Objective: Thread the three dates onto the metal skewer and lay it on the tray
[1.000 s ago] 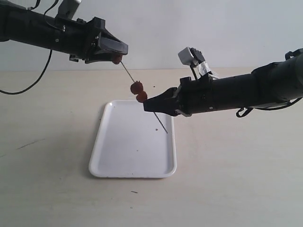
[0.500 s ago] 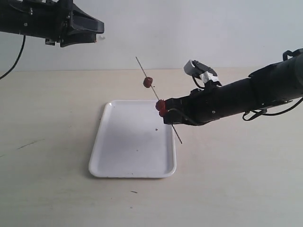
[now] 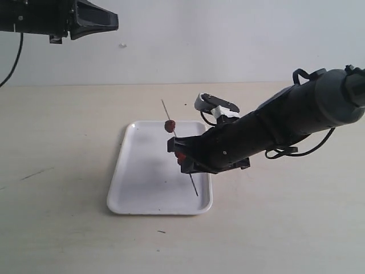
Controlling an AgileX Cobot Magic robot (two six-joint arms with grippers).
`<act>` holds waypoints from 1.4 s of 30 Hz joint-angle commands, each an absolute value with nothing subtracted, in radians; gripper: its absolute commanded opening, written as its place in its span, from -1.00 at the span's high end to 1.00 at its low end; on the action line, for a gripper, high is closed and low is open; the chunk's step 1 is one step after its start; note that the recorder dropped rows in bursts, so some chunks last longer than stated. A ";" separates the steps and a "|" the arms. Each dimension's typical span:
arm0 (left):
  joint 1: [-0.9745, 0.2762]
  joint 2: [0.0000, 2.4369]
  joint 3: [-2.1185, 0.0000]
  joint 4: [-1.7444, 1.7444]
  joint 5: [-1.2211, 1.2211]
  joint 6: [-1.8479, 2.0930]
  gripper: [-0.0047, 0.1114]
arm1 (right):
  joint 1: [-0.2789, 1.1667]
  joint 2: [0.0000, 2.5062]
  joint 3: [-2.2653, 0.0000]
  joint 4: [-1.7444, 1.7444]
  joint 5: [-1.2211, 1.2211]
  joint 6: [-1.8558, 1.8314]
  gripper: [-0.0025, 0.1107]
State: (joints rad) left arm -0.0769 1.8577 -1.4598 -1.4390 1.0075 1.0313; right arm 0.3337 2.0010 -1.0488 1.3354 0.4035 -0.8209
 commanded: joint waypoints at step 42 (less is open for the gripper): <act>-0.080 1.358 -1.070 -1.355 0.599 1.122 0.92 | 0.413 2.017 -1.053 1.273 0.349 -0.599 0.22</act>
